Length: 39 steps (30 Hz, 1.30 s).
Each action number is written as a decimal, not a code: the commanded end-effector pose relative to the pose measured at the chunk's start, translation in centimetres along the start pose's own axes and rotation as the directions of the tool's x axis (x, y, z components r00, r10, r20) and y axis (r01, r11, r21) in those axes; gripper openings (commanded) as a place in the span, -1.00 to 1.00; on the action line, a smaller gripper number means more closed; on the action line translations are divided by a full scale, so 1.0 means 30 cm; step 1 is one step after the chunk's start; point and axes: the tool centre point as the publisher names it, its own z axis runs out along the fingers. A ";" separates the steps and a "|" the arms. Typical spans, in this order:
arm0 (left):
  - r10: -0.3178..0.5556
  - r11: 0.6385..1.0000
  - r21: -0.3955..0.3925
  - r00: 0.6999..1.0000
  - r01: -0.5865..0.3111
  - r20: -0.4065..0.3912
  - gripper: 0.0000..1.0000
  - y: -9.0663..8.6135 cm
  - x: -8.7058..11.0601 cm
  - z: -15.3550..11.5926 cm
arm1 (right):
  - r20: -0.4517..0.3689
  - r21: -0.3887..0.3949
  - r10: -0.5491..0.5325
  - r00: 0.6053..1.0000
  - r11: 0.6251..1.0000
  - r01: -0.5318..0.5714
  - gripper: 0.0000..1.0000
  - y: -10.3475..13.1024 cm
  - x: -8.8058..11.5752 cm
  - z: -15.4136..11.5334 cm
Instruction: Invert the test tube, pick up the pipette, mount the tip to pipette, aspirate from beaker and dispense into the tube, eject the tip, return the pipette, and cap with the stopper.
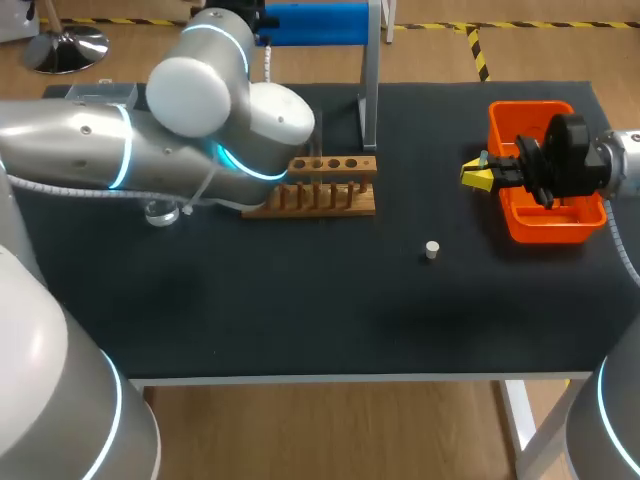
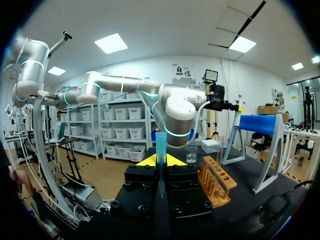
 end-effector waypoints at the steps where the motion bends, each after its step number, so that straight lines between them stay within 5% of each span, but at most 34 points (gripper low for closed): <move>1: 0.002 0.999 -0.048 0.981 -0.011 -0.193 -1.00 -0.055 -0.053 -0.098 | 0.000 0.002 0.000 1.000 1.000 0.000 -1.00 0.002 0.003 -0.002; 9: 0.006 0.997 -0.071 0.908 -0.039 -0.420 -1.00 -0.097 -0.057 -0.185 | 0.000 0.002 0.000 1.000 1.000 0.000 -1.00 0.002 0.003 -0.002; 11: 0.018 0.996 -0.068 0.872 -0.059 -0.489 -1.00 -0.105 -0.055 -0.202 | 0.000 0.002 0.000 1.000 1.000 0.000 -1.00 0.002 0.003 -0.002; 15: 0.050 0.994 -0.037 0.741 -0.101 -0.670 -1.00 -0.123 -0.040 -0.256 | 0.000 0.002 0.000 1.000 1.000 0.000 -1.00 0.002 0.003 -0.002; 32: 0.050 0.994 -0.037 0.741 -0.101 -0.670 -1.00 -0.123 -0.040 -0.256 | 0.000 0.002 0.000 1.000 1.000 0.000 -1.00 0.002 0.003 -0.002; 33: 0.068 0.991 -0.032 0.699 -0.129 -0.711 -1.00 -0.127 -0.028 -0.272 | 0.000 0.002 0.000 1.000 1.000 0.000 -1.00 0.002 0.003 -0.002; 39: 0.117 0.986 0.018 0.608 -0.167 -0.785 -1.00 -0.137 0.020 -0.423 | 0.000 0.002 0.000 1.000 1.000 0.000 -1.00 0.002 0.003 -0.002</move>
